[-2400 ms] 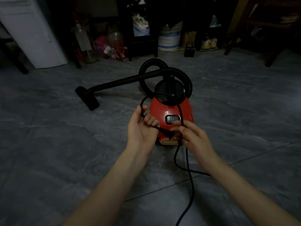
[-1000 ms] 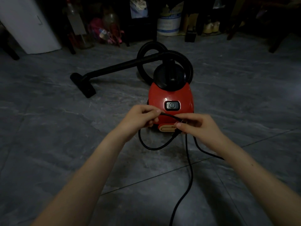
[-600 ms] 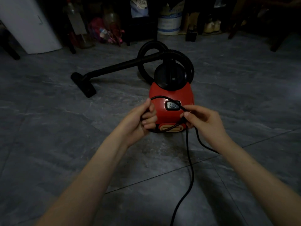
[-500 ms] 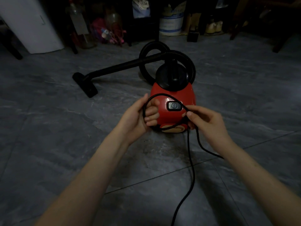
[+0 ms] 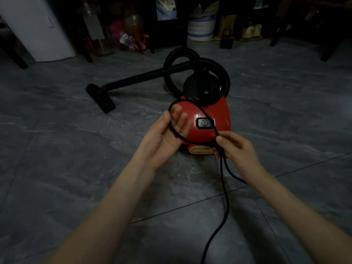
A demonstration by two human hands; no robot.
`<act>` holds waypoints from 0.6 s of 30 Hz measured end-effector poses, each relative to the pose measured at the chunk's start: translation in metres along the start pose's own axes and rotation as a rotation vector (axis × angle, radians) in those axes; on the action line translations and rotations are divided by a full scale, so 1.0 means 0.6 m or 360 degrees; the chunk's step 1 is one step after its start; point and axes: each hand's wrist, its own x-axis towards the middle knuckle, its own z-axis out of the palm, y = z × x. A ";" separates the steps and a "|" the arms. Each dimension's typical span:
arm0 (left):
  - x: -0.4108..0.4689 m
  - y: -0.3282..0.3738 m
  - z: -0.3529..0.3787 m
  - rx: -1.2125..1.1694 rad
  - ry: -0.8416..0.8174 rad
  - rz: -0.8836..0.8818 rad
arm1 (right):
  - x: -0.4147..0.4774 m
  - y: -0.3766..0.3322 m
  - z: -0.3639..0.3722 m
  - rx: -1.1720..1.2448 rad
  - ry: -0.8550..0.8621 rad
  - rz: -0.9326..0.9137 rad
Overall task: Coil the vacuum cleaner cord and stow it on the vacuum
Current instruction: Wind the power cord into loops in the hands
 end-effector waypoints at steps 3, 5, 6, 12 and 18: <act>0.001 0.024 0.008 -0.0043 0.0004 0.0104 | -0.010 0.026 -0.009 -0.0199 -0.0163 0.0064; -0.001 0.043 0.012 -0.0047 0.0007 0.0181 | -0.016 0.049 -0.022 -0.0422 -0.0299 0.0093; -0.002 0.053 0.013 -0.0062 0.0009 0.0213 | -0.019 0.060 -0.030 -0.0577 -0.0354 0.0084; 0.004 0.079 -0.006 0.0040 0.0063 0.0365 | -0.023 0.084 -0.066 -0.1603 -0.0306 -0.0394; 0.008 0.045 -0.006 0.0621 0.0044 0.0393 | -0.023 0.035 -0.038 -0.2199 -0.0403 -0.0918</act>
